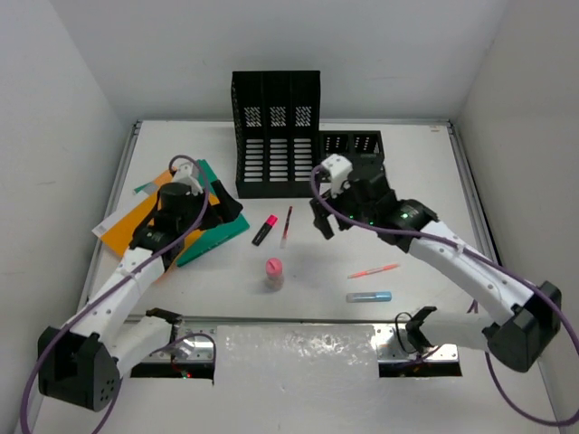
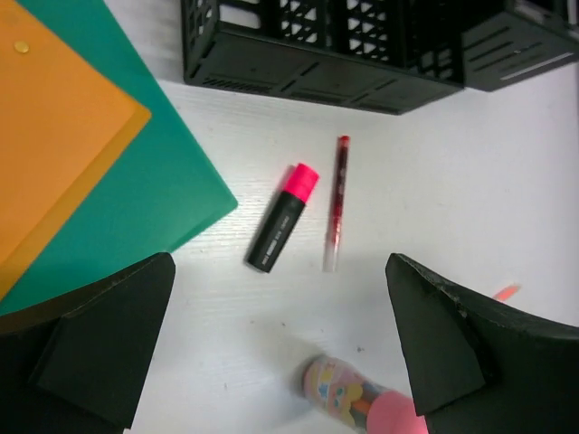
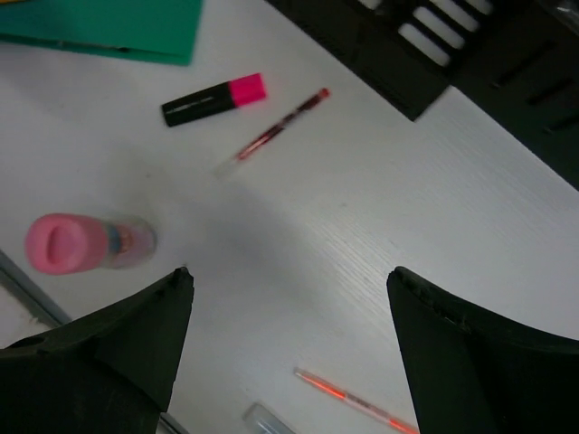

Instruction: Organize the desk

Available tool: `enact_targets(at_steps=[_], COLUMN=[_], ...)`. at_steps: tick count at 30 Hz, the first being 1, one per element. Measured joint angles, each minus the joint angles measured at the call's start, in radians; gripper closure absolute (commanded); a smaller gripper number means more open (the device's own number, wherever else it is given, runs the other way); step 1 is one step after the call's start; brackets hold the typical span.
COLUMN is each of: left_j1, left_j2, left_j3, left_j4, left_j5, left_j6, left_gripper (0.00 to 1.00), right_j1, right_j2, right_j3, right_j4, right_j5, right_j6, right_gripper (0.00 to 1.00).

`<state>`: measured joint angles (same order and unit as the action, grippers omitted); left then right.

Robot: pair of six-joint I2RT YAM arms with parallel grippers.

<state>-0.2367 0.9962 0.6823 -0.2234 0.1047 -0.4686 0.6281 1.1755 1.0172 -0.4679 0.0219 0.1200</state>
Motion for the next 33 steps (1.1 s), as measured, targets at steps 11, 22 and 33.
enact_targets(at_steps=[11,22,33], left_j1=[-0.001,-0.004,-0.004], left_j2=[-0.29,-0.365,-0.384], left_j3=[-0.032,-0.032,-0.032], left_j4=[-0.093,-0.171,-0.229], left_j5=[0.091,0.106,0.102], left_j6=[-0.023,-0.026,-0.026], left_gripper=[0.24,0.23,0.21], right_j1=[0.356,0.483,0.489], right_j2=[0.282,0.357,0.359], right_j3=[0.035,0.108,-0.053], right_j4=[0.07,0.142,0.241], right_j5=[0.007,0.07,0.118], right_j6=[0.024,0.061,0.124], right_gripper=[0.2,0.16,0.17])
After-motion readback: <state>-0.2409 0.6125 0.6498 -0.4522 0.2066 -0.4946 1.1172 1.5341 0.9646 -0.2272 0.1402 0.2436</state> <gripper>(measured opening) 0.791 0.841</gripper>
